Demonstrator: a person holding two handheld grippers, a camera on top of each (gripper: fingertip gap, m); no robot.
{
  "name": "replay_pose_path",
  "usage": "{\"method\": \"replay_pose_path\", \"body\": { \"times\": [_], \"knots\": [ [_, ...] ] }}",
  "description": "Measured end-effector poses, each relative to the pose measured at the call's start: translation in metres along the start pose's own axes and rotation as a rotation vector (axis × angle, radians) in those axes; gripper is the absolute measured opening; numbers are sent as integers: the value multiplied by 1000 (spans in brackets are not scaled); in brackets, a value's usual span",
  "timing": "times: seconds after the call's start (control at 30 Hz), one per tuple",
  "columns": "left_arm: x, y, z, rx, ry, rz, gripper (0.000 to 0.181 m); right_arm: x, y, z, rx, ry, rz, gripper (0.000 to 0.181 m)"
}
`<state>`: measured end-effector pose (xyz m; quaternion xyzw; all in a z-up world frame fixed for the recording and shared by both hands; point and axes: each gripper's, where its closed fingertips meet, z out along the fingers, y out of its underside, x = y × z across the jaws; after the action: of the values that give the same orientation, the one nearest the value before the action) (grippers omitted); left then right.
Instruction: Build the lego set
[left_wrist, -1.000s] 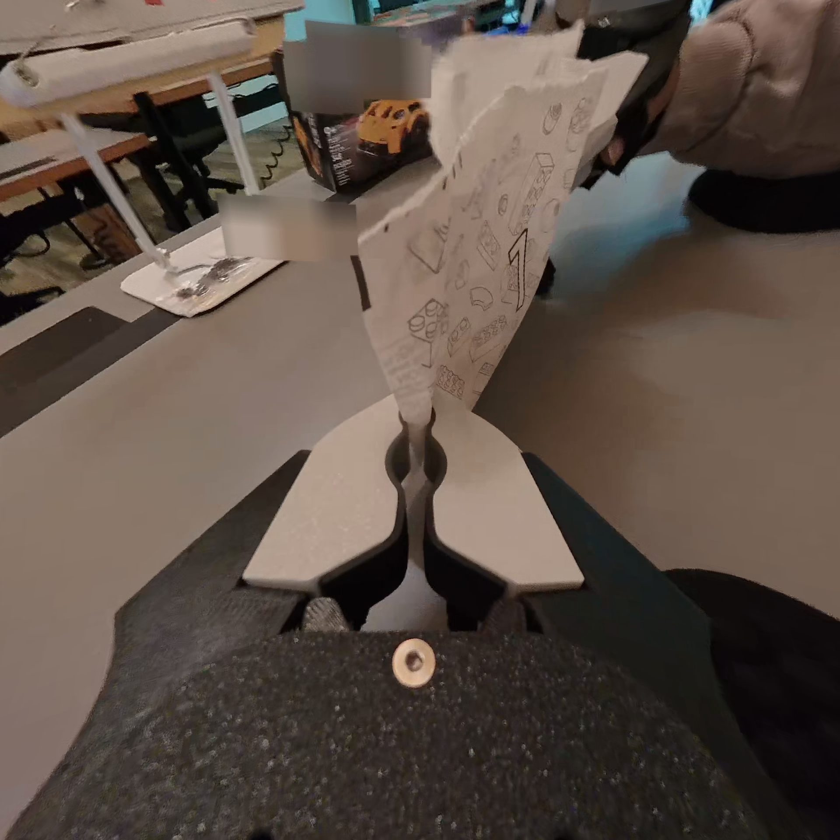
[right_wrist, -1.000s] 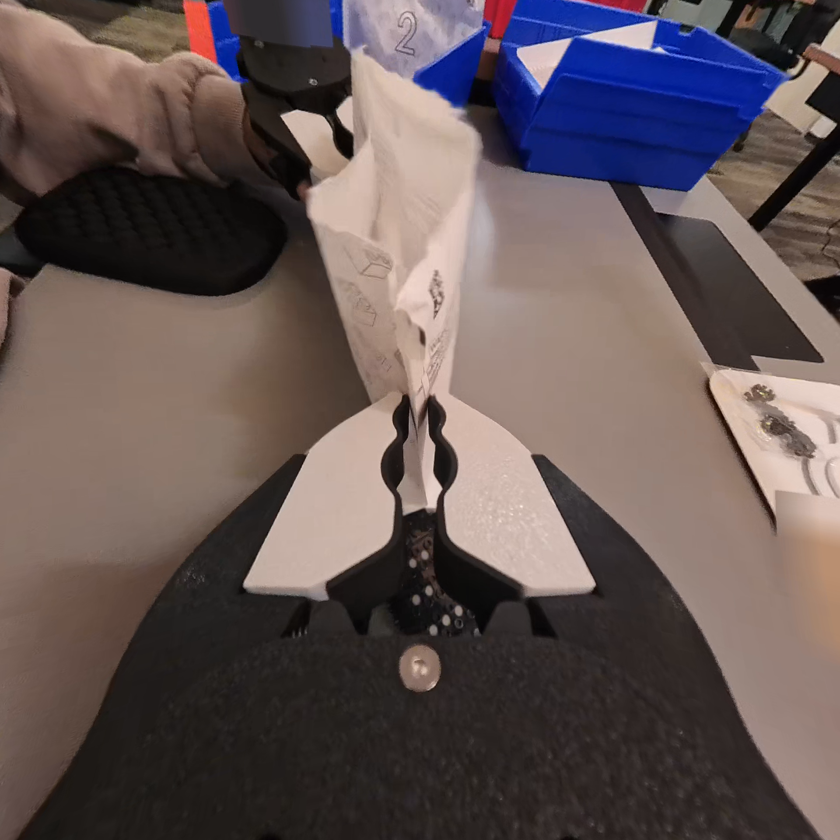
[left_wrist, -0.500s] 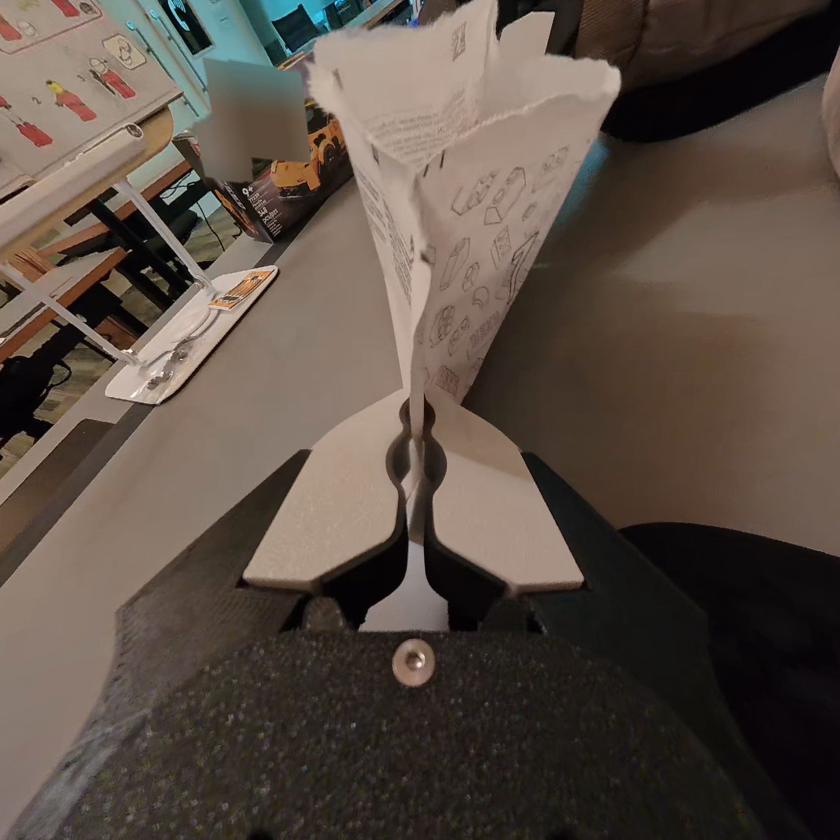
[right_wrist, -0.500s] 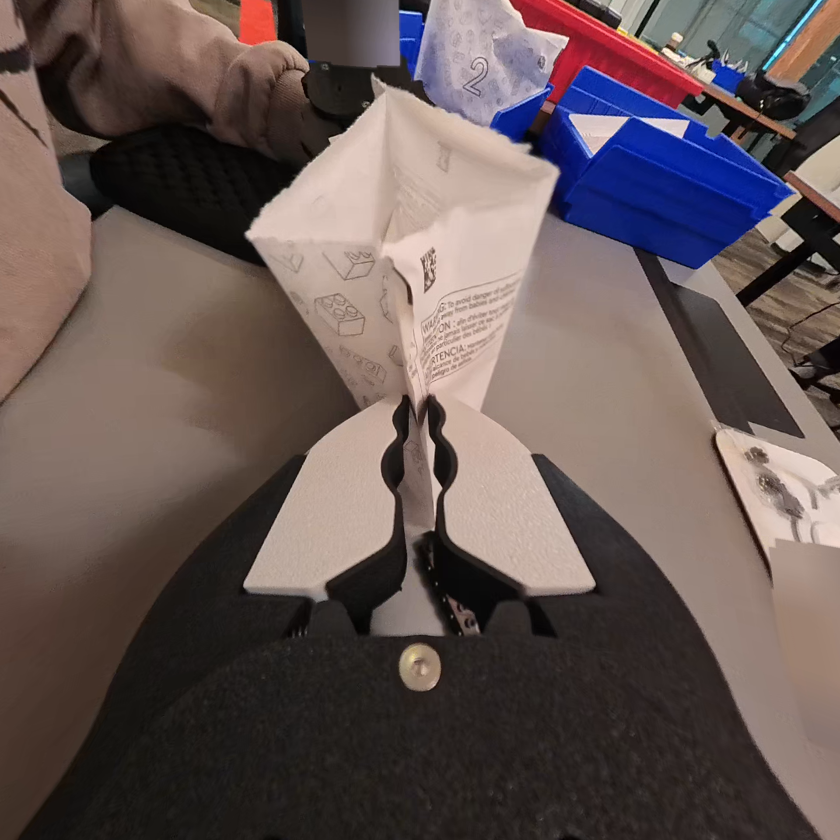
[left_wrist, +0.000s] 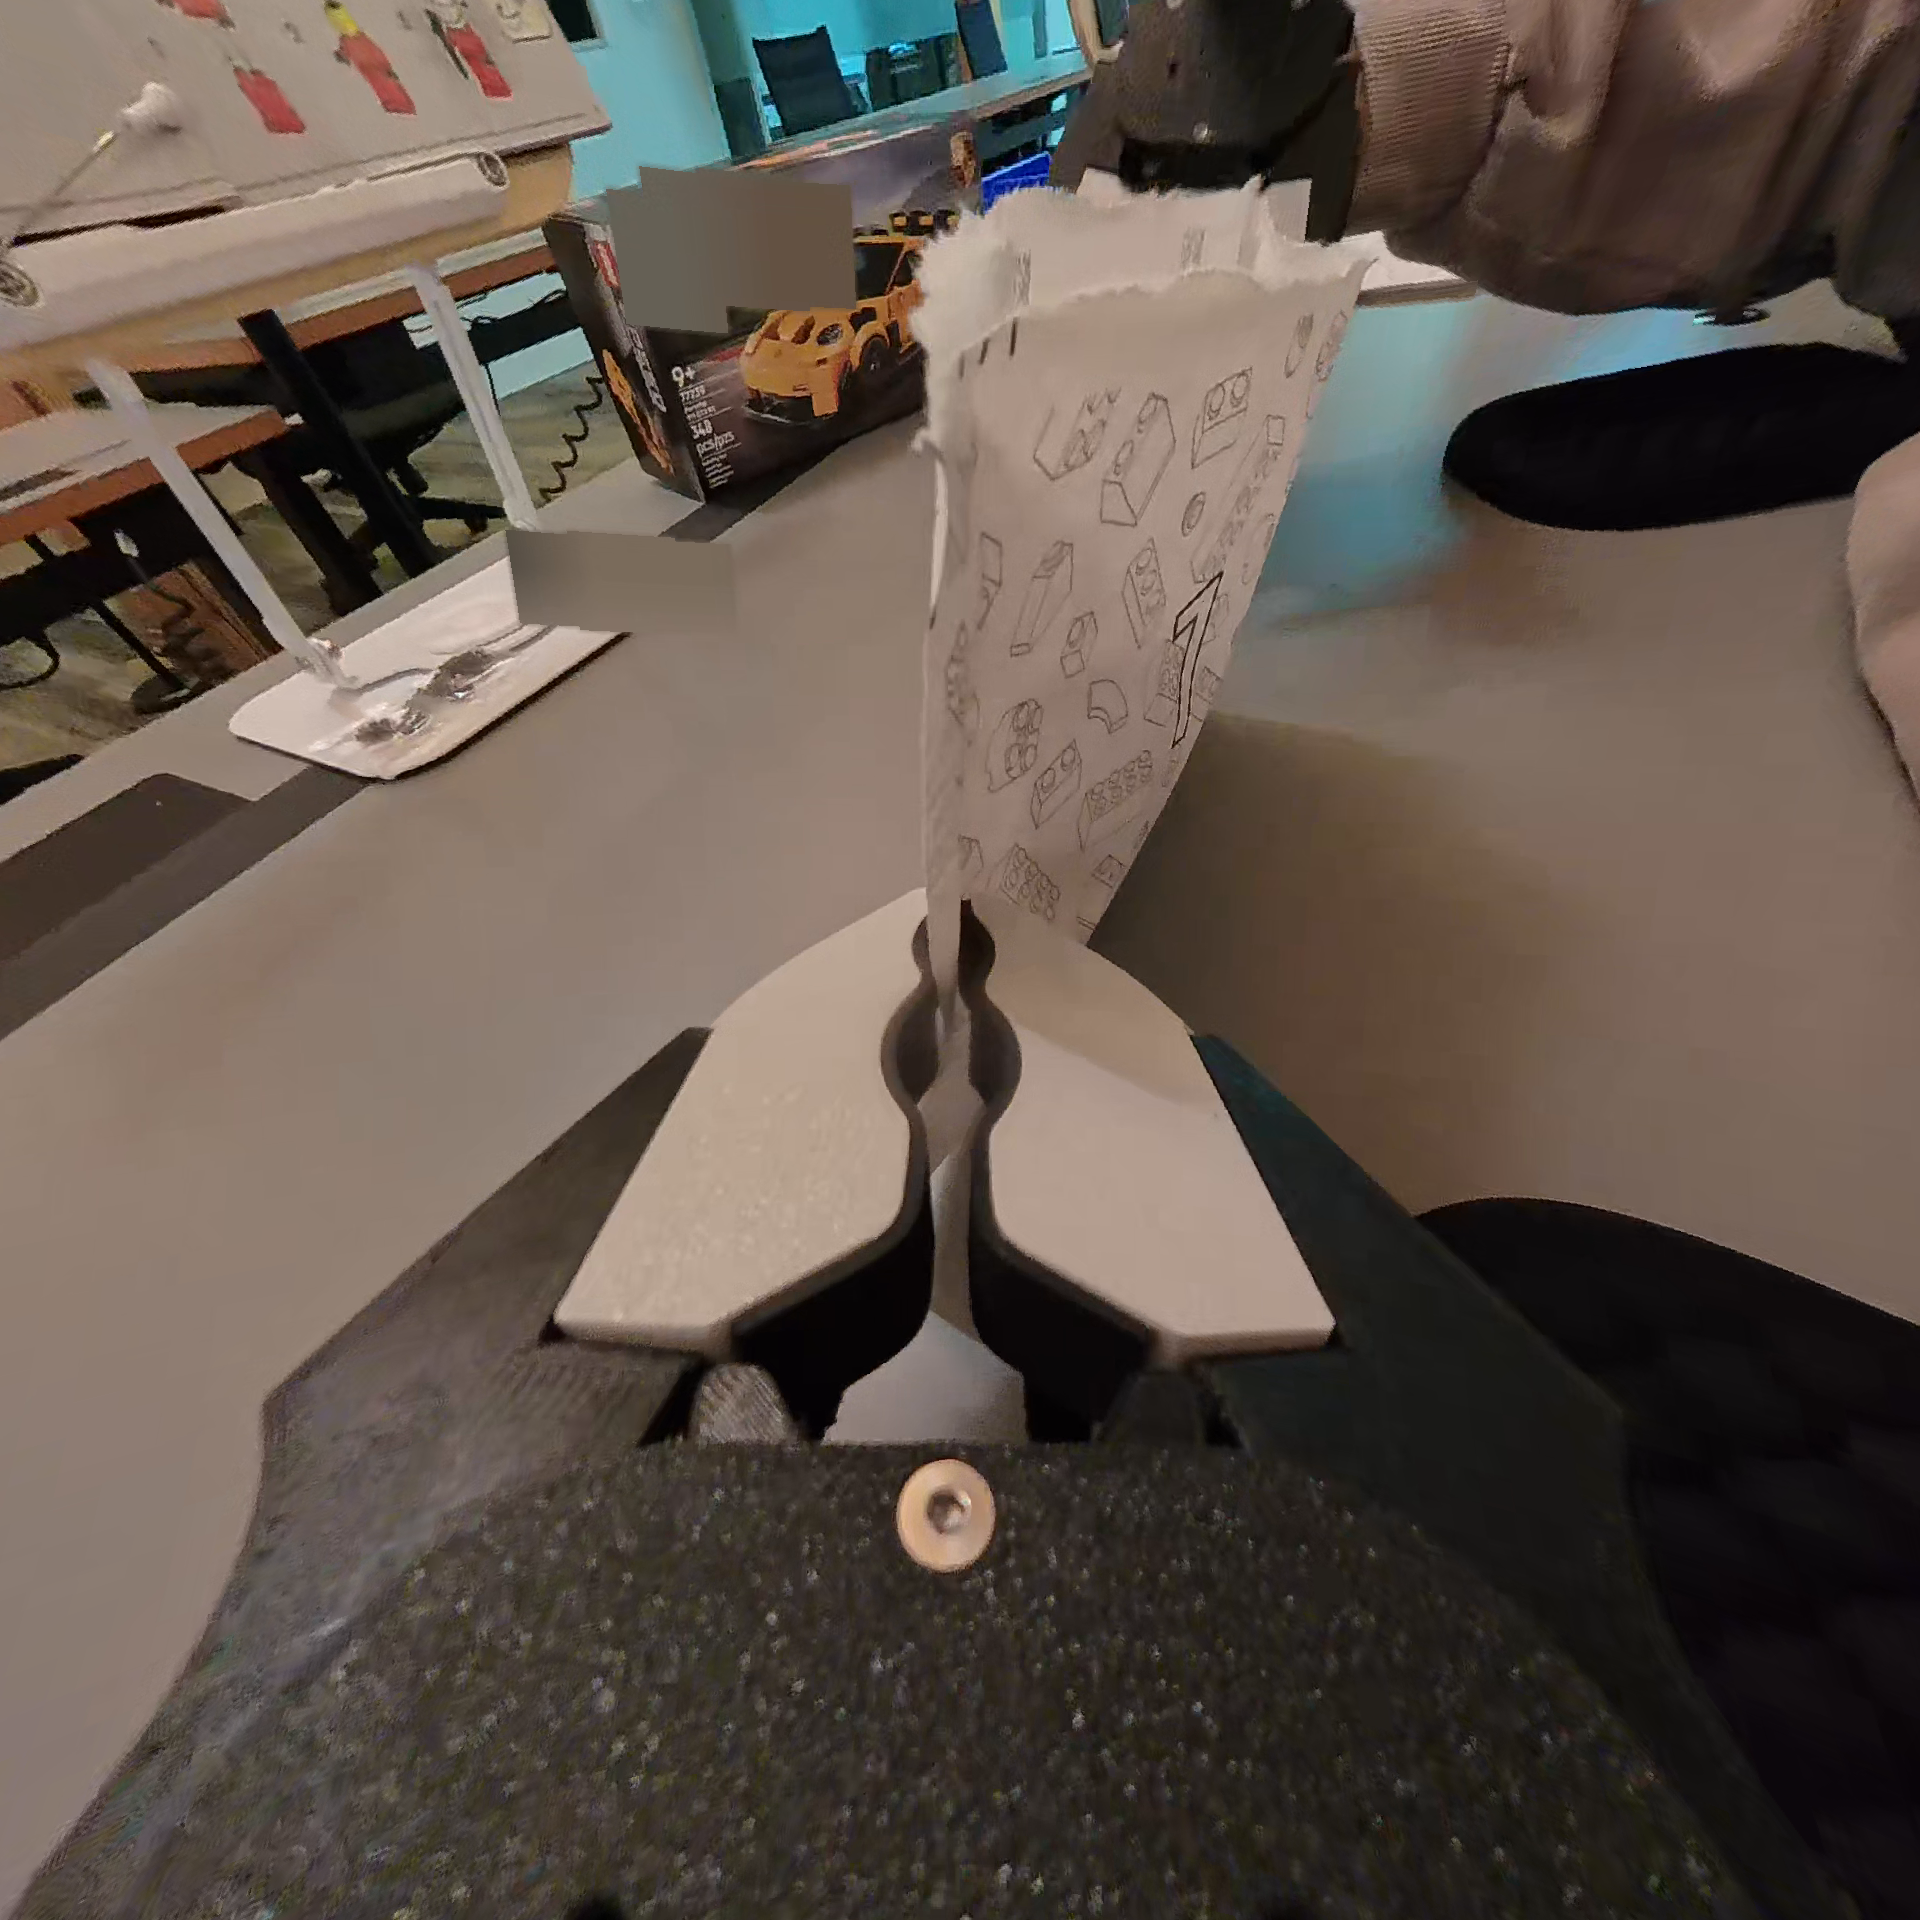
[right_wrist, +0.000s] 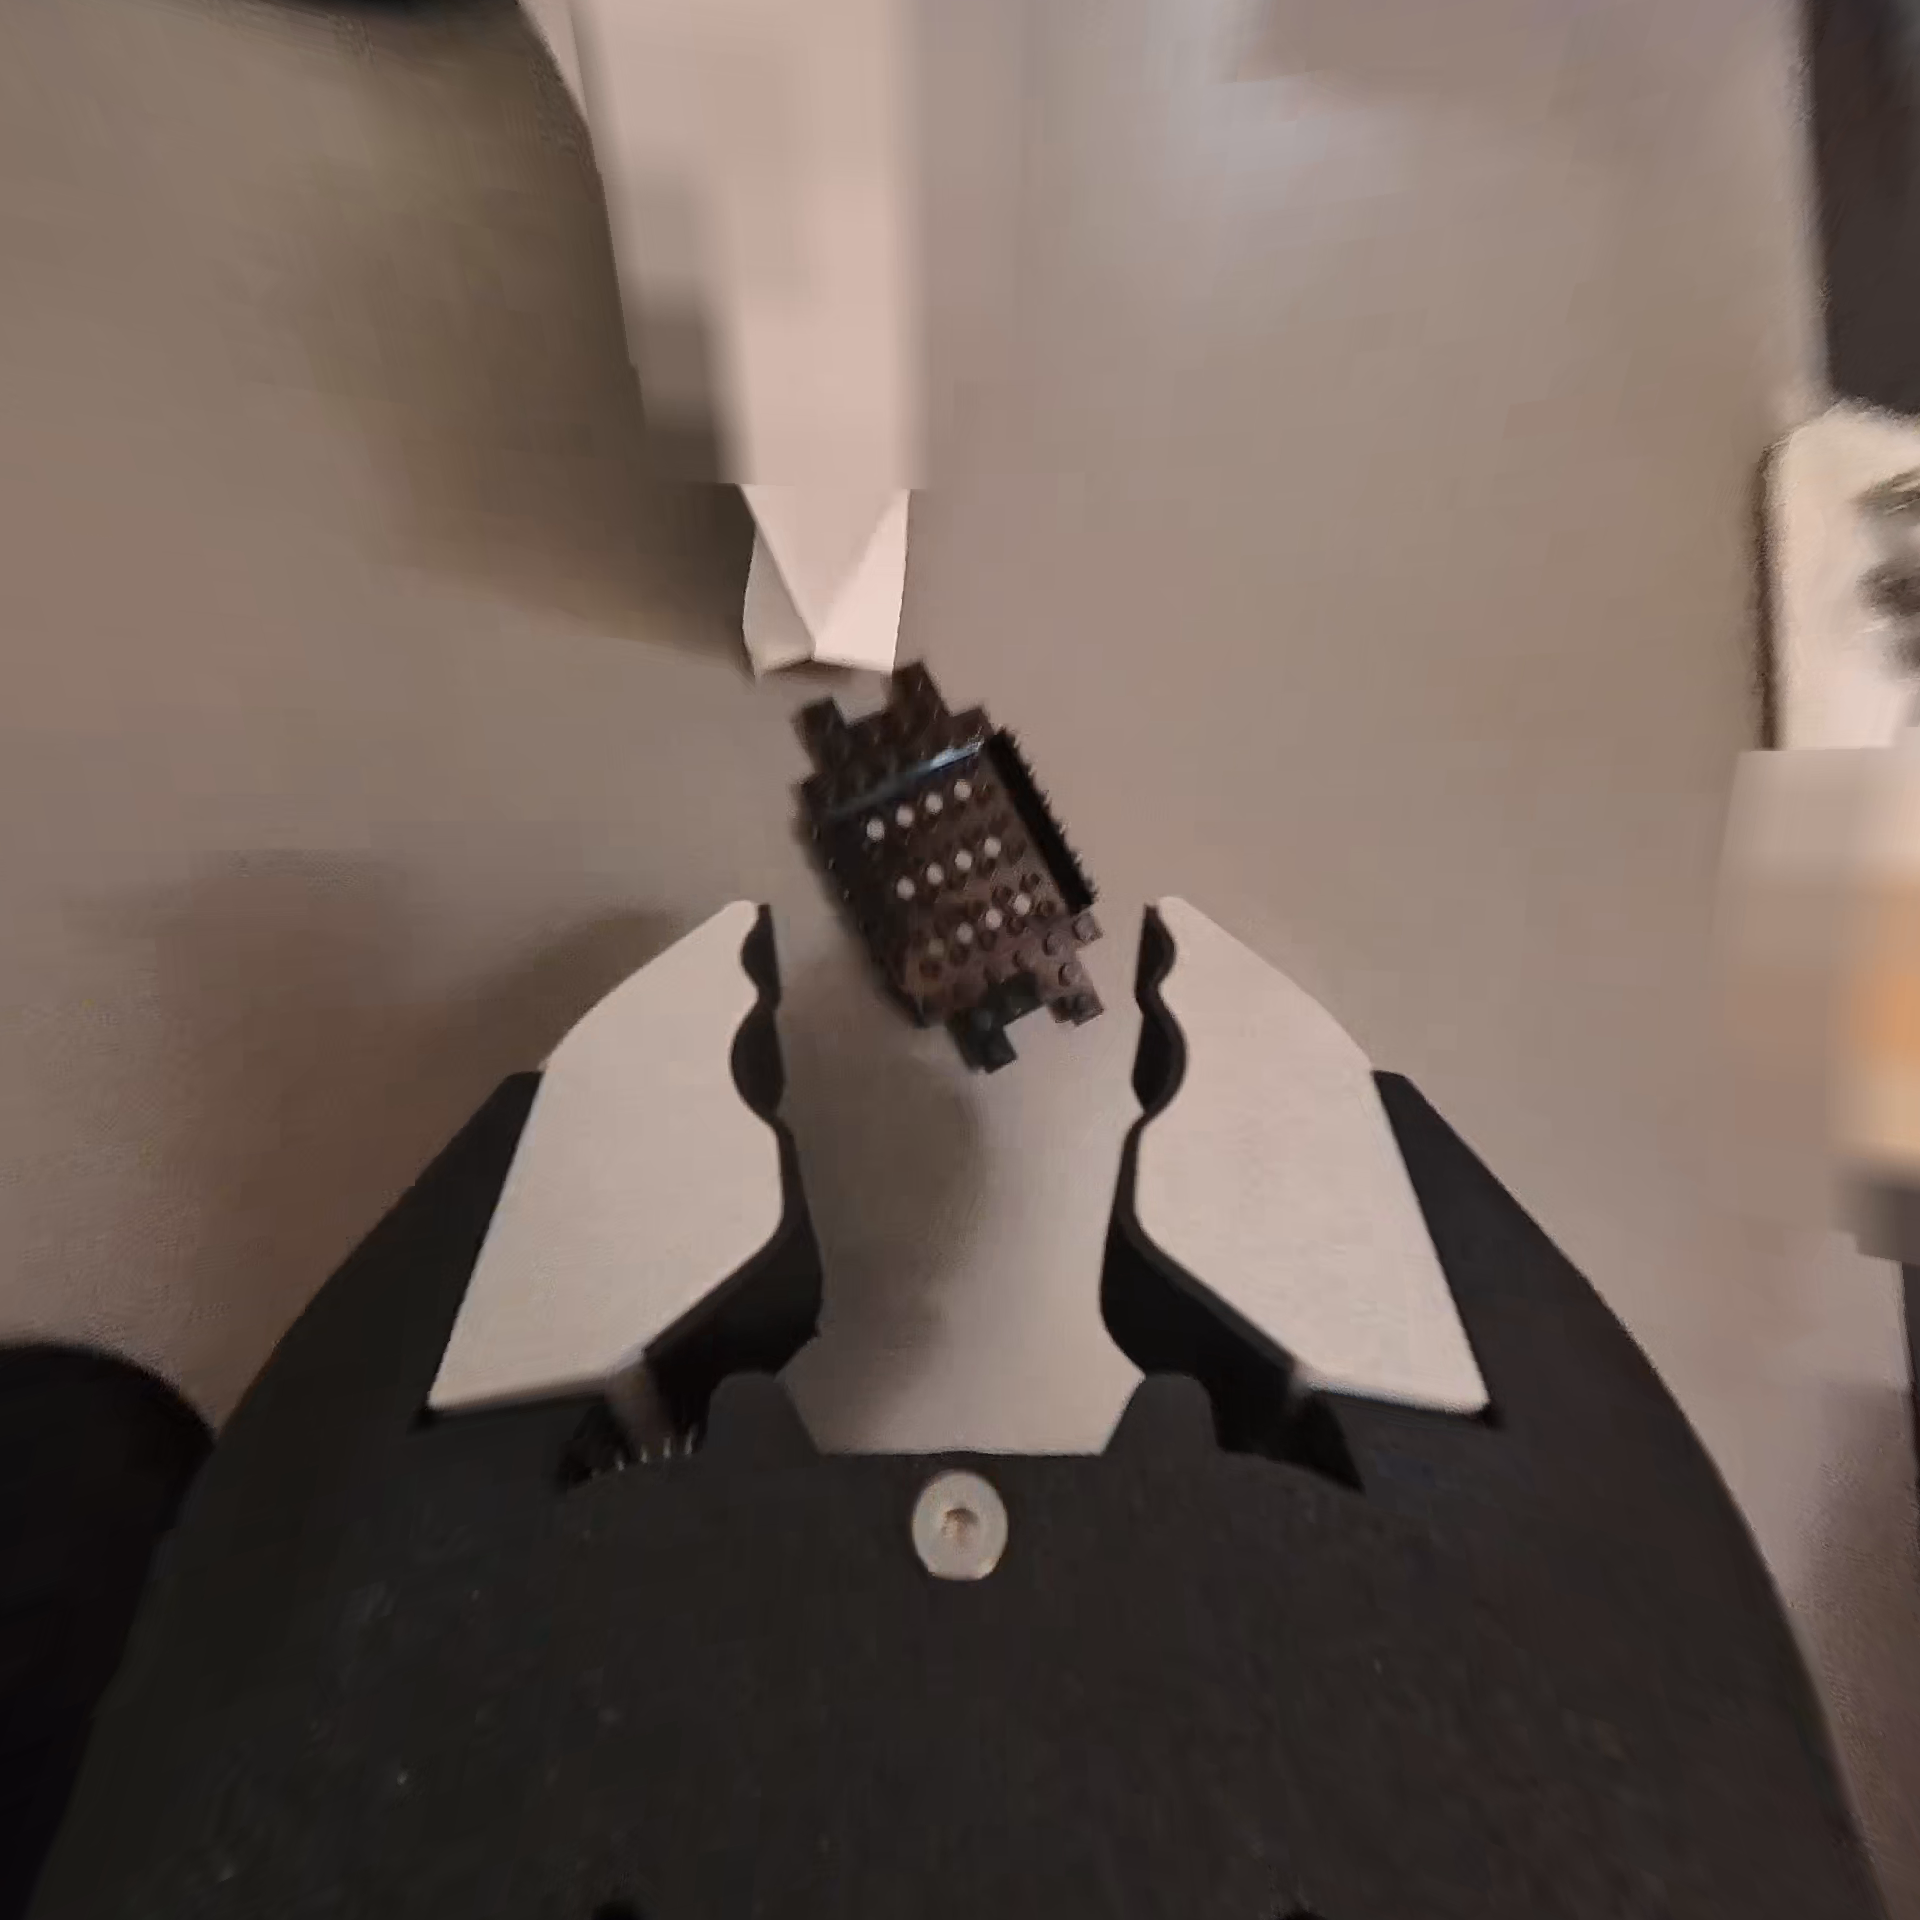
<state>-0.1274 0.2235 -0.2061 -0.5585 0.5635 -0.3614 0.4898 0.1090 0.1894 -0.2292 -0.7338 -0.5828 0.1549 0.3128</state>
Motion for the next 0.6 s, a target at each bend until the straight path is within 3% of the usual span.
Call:
{"method": "replay_pose_path", "body": {
  "times": [0.17,0.27,0.33,0.47,0.6],
  "knots": [
    [-5,1,0,-12,-21,-22,0,2,28,37,-254,-142,-116,78],
    [-8,2,-3,-12,-43,-31,0,2,24,46,-261,-225,-106,61],
    [-10,2,-5,-12,-59,-36,0,1,23,45,-276,-241,-87,60],
    [-13,3,-7,-8,-77,-43,0,15,34,15,-259,-146,20,60],
    [-18,3,-6,-13,-95,-54,0,39,76,-43,-274,12,180,60]
  ]
}}
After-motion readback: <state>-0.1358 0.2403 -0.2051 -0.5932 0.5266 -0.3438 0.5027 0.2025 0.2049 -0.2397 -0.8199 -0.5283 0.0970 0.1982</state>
